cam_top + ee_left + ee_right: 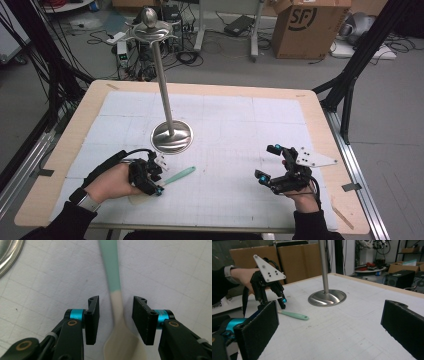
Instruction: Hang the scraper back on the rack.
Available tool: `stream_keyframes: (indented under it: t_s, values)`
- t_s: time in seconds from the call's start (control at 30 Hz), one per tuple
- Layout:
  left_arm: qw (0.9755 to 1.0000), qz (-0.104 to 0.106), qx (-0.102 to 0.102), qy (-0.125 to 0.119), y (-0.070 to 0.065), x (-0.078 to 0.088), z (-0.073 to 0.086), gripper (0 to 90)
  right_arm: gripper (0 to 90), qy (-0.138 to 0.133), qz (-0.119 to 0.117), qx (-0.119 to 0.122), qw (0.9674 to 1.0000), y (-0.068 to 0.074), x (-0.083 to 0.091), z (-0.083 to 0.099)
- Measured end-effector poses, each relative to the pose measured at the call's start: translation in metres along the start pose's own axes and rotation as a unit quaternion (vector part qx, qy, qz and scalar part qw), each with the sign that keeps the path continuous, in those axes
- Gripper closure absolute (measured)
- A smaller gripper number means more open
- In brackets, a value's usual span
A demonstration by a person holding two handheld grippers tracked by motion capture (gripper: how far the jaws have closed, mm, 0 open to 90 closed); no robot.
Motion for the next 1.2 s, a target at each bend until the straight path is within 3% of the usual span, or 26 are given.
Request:
stream_keyframes:
  t_s: [0.13, 0.23, 0.37, 0.6, 0.73, 0.83, 0.97, 1.13, 1.2]
  values:
    - [0.9999, -0.009, -0.004, 0.003, -0.002, 0.001, 0.000, 60.9, 0.6, -0.003, -0.001, 0.003, 1.0000, 0.000, 0.001, -0.001]
    - [1.0000, -0.004, -0.007, 0.003, -0.004, 0.002, 0.000, 66.7, 0.6, 0.001, -0.002, 0.001, 1.0000, 0.001, -0.001, 0.000]
    - [0.9997, 0.000, -0.004, 0.025, -0.004, 0.002, 0.000, 75.3, 0.6, 0.005, -0.005, 0.003, 1.0000, 0.001, -0.003, 0.002]
    - [0.9990, -0.018, -0.014, 0.038, -0.006, 0.002, -0.002, 79.7, 0.6, 0.006, -0.004, 0.000, 1.0000, 0.002, -0.003, 0.002]
    - [0.9995, -0.010, 0.003, 0.029, -0.005, 0.003, -0.001, 80.2, 0.6, 0.010, -0.008, 0.004, 0.9999, 0.003, -0.005, 0.003]
    - [0.9996, -0.019, 0.001, 0.022, -0.004, 0.005, 0.000, 80.3, 0.6, 0.012, -0.008, 0.003, 0.9999, 0.002, -0.006, 0.004]
    - [0.9995, -0.026, 0.019, -0.006, 0.003, 0.014, 0.000, 80.3, 0.6, 0.012, -0.007, 0.004, 0.9999, 0.002, -0.006, 0.004]
    - [0.9972, -0.043, 0.041, -0.046, 0.010, 0.026, 0.002, 80.2, 0.6, 0.010, -0.006, 0.005, 0.9999, 0.002, -0.005, 0.003]
    - [0.9948, -0.046, 0.060, -0.069, 0.011, 0.029, 0.003, 80.2, 0.6, 0.010, -0.006, 0.005, 0.9999, 0.002, -0.005, 0.003]
Point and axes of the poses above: each handheld gripper's, and its own axes: x roughly backward along the jaws, z roughly out of its underside, y roughly to its left, the point moved 9 cm from there along -x, roughly forward along the jaws, and after that the axes turned 15 degrees about -z, right-handed, at the moved point
